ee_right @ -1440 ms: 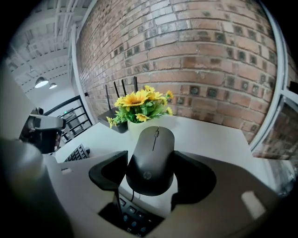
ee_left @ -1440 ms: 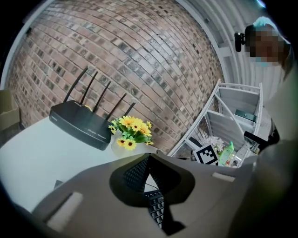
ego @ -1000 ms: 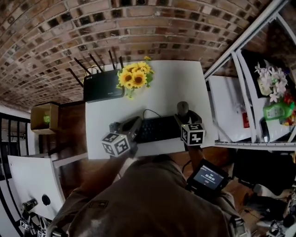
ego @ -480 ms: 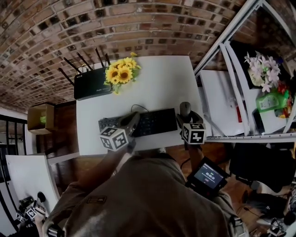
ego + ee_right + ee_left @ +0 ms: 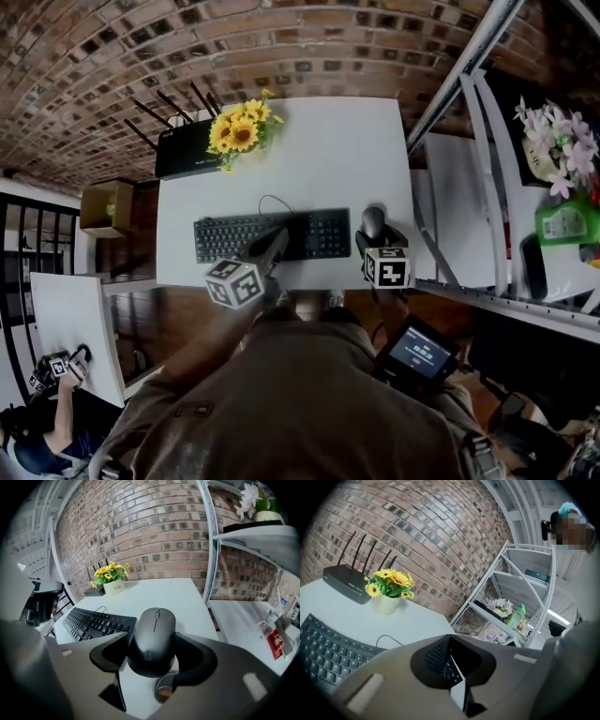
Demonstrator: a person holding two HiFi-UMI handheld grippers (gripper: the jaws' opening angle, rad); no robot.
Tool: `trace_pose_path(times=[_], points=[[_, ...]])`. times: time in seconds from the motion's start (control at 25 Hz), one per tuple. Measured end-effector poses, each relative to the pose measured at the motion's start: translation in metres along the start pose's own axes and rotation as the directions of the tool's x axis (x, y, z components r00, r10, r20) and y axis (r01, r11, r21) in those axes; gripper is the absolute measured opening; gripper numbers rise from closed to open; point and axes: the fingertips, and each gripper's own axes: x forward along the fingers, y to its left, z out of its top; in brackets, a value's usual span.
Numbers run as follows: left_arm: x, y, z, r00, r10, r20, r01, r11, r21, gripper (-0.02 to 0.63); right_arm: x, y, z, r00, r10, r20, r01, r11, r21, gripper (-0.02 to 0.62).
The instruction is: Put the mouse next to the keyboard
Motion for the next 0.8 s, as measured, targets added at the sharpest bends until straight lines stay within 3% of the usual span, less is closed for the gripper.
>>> trace_pose_path(times=[0.32,0.8], points=[[-0.019,0.0,-0.034,0.997,0.062,-0.055,-0.064,0.997,-0.037,0.0,0.022,-0.001,-0.025,0.998,0.024,-0.066,-0.023,1.0,0.011,0.319],[-0.027,0.026,-0.024,0.996,0.073,-0.047,-0.076,0.995,-0.059,0.0,0.033,-0.006,-0.033,0.991,-0.04,-0.124,0.04,0.999,-0.002,0.321]])
